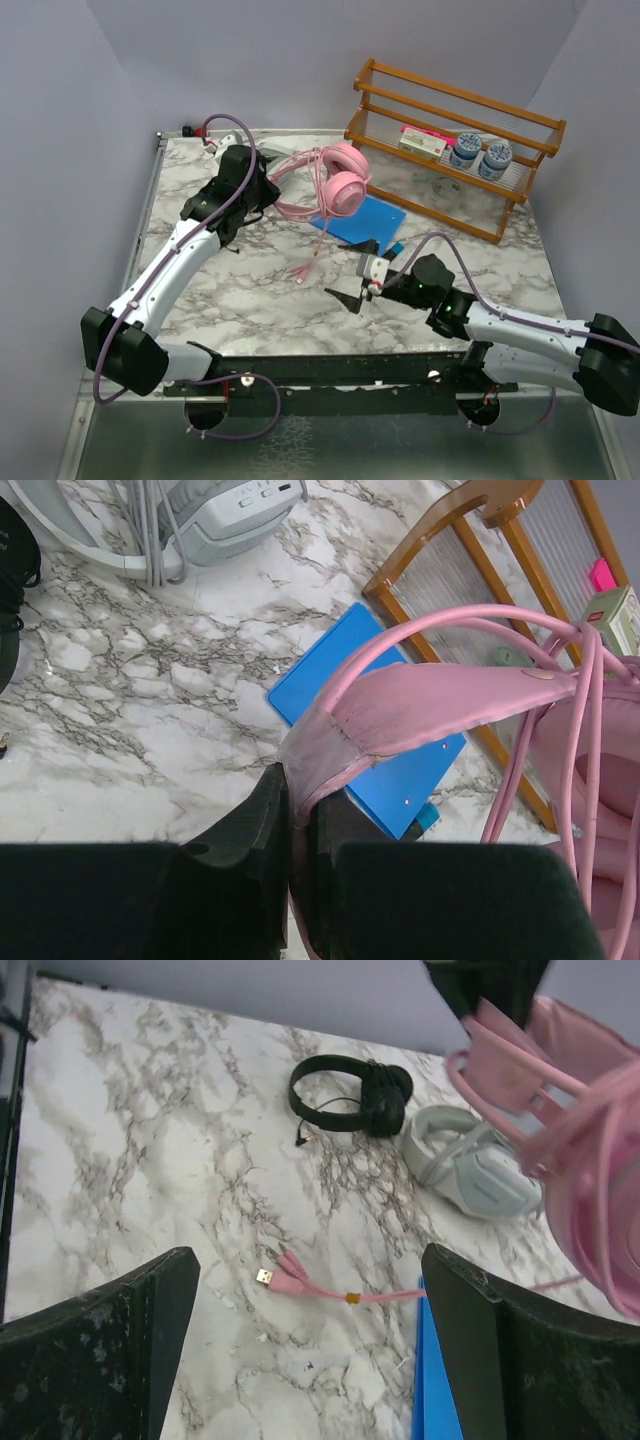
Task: Wrap the headphones
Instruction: Wrap the headphones cable around the headphones.
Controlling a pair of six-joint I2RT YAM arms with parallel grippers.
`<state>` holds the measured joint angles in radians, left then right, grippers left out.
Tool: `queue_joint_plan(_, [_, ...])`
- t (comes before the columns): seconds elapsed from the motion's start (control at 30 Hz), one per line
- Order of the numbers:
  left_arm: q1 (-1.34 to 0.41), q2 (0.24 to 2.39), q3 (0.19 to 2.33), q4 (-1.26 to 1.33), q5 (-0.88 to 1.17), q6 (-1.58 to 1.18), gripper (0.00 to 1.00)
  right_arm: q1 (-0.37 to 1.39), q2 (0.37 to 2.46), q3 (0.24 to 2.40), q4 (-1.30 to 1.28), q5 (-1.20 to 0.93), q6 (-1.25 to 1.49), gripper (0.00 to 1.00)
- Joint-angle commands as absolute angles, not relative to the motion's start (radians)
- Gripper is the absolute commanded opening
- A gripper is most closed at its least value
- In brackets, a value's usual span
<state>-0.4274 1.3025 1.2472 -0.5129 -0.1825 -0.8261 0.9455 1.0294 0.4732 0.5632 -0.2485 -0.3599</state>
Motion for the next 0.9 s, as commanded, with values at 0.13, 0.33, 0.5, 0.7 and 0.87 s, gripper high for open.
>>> queue_joint_plan(0.13, [-0.428,1.331,1.287,-0.426,-0.187,-0.843,0.00,1.134,1.214,0.490,0.500,-0.135,-1.099,1.00])
queue_joint_plan(0.33, [-0.426,1.365,1.279,-0.388,-0.183,-0.832,0.00,1.126,1.391,0.666,0.314,-0.030,-1.313,0.86])
queue_joint_plan(0.5, [-0.421,1.406,1.289,-0.364,-0.173,-0.830,0.00,1.054,1.535,0.856,0.020,-0.058,-1.366,0.86])
queue_joint_plan(0.7, [-0.405,1.469,1.291,-0.322,-0.160,-0.822,0.00,0.983,1.712,1.064,-0.327,-0.120,-1.400,0.86])
queue_joint_plan(0.87, [-0.385,1.534,1.286,-0.266,-0.126,-0.829,0.00,0.934,1.794,1.168,-0.479,-0.188,-1.407,0.83])
